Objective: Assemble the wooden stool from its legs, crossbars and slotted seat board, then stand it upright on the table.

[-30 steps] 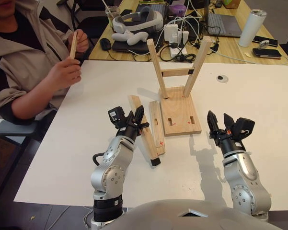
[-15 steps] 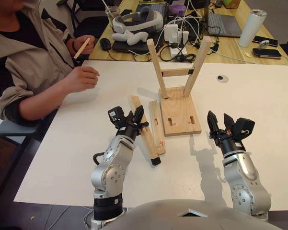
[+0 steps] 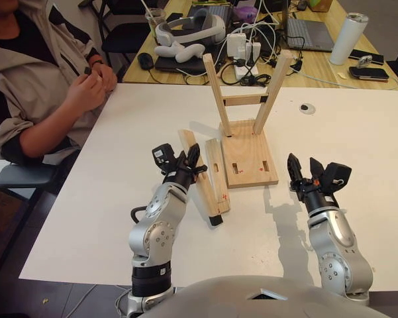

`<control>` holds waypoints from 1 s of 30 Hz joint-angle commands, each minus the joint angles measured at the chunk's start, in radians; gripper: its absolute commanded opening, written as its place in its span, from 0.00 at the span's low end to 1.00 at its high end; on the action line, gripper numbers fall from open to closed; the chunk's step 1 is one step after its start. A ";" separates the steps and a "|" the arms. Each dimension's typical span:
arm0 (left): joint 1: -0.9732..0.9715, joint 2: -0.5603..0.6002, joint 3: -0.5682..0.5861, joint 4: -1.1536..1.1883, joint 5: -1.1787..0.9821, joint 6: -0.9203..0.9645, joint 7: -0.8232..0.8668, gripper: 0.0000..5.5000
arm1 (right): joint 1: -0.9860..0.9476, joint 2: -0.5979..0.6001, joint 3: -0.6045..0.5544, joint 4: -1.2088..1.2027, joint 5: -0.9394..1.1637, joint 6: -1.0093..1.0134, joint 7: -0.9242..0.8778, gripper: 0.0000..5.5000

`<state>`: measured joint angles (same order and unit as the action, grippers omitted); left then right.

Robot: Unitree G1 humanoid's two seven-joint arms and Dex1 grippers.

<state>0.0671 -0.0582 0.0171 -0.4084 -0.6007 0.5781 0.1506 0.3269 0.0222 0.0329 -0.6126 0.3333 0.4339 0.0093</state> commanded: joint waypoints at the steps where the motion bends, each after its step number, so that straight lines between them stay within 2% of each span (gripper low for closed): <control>1: -0.066 0.071 -0.005 -0.004 0.102 0.049 0.027 0.19 | -0.025 -0.010 0.010 0.015 -0.002 0.040 -0.001 0.60; 6: -0.113 0.106 0.041 0.056 0.144 0.098 0.037 0.19 | -0.043 -0.002 -0.002 0.036 0.017 0.048 0.003 0.60; 12: -0.147 0.091 0.077 0.082 0.134 0.116 0.013 0.35 | -0.045 0.005 -0.007 0.041 0.025 0.046 -0.002 0.60; 18: -0.184 0.127 0.114 0.103 0.169 0.147 0.019 0.50 | -0.042 0.013 -0.005 0.039 0.024 0.045 -0.006 0.60; 20: -0.191 0.175 0.088 0.078 0.203 0.187 0.004 0.51 | -0.040 0.016 -0.005 0.036 0.023 0.045 -0.007 0.60; 22: -0.182 0.264 0.008 -0.011 0.254 0.255 -0.032 0.51 | -0.036 0.018 -0.005 0.032 0.024 0.046 -0.008 0.60; 24: -0.186 0.288 -0.005 -0.088 0.259 0.307 -0.042 0.51 | -0.027 0.020 -0.006 0.024 0.025 0.045 -0.011 0.60; 30: -0.163 0.162 0.055 -0.229 0.251 0.257 0.014 0.51 | -0.023 0.023 -0.008 0.019 0.028 0.050 -0.010 0.60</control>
<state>-0.1135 0.1517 0.0604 -0.6144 -0.3457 0.8548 0.1448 0.3087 0.0415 0.0269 -0.5884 0.3499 0.4663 0.0070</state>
